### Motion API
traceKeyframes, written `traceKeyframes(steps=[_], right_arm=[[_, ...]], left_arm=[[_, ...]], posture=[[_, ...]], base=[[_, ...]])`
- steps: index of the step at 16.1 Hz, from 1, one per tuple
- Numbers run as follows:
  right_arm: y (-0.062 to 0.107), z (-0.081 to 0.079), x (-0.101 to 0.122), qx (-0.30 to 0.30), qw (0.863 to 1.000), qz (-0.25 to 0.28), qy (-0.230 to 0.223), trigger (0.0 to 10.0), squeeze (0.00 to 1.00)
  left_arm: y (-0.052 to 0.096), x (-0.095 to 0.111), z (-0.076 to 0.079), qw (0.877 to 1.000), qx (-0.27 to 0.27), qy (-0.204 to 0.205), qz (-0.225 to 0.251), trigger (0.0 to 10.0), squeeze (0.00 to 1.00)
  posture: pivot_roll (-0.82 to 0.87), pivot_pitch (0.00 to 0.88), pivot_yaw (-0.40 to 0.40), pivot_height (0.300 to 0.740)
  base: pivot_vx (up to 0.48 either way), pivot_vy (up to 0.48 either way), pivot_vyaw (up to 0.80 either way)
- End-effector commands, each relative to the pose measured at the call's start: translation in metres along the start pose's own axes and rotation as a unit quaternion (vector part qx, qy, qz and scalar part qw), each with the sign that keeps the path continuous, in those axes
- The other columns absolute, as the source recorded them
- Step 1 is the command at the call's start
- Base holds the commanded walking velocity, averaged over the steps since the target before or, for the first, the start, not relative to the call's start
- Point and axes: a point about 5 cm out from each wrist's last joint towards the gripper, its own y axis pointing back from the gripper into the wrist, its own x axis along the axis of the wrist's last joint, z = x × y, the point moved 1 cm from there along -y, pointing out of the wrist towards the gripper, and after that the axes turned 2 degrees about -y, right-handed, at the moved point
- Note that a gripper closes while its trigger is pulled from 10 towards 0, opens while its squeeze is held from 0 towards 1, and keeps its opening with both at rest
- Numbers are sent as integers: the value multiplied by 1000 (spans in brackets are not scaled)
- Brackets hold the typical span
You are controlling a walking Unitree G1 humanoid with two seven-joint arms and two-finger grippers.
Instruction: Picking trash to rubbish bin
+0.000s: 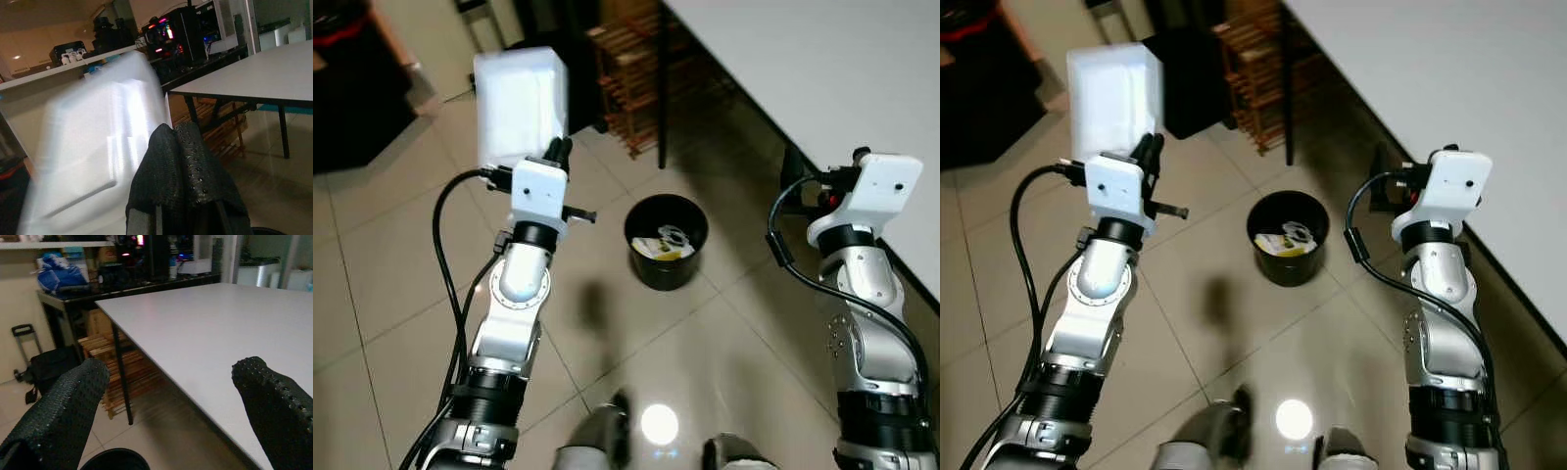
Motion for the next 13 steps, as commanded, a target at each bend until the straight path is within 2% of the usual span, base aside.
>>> traceKeyframes(steps=[1, 6, 13], right_arm=[[2, -3, 1, 7, 1000, 1, -4, 10000, 0], [0, -8, -3, 24, 1000, -11, -7, 10000, 0], [2, -11, -10, 37, 999, -31, -12, 10000, 0]], left_arm=[[3, -4, -6, 1000, 11, -5, -8, 10000, 0], [5, -8, -8, 1000, 17, -4, -16, 10000, 0], [10, -14, -4, 999, 10, 19, -29, 10000, 0]], posture=[[-3, 243, 98, 740], [14, 262, 88, 740], [14, 276, 89, 740]], base=[[0, 0, 800], [0, 0, 778], [0, 0, 0]])
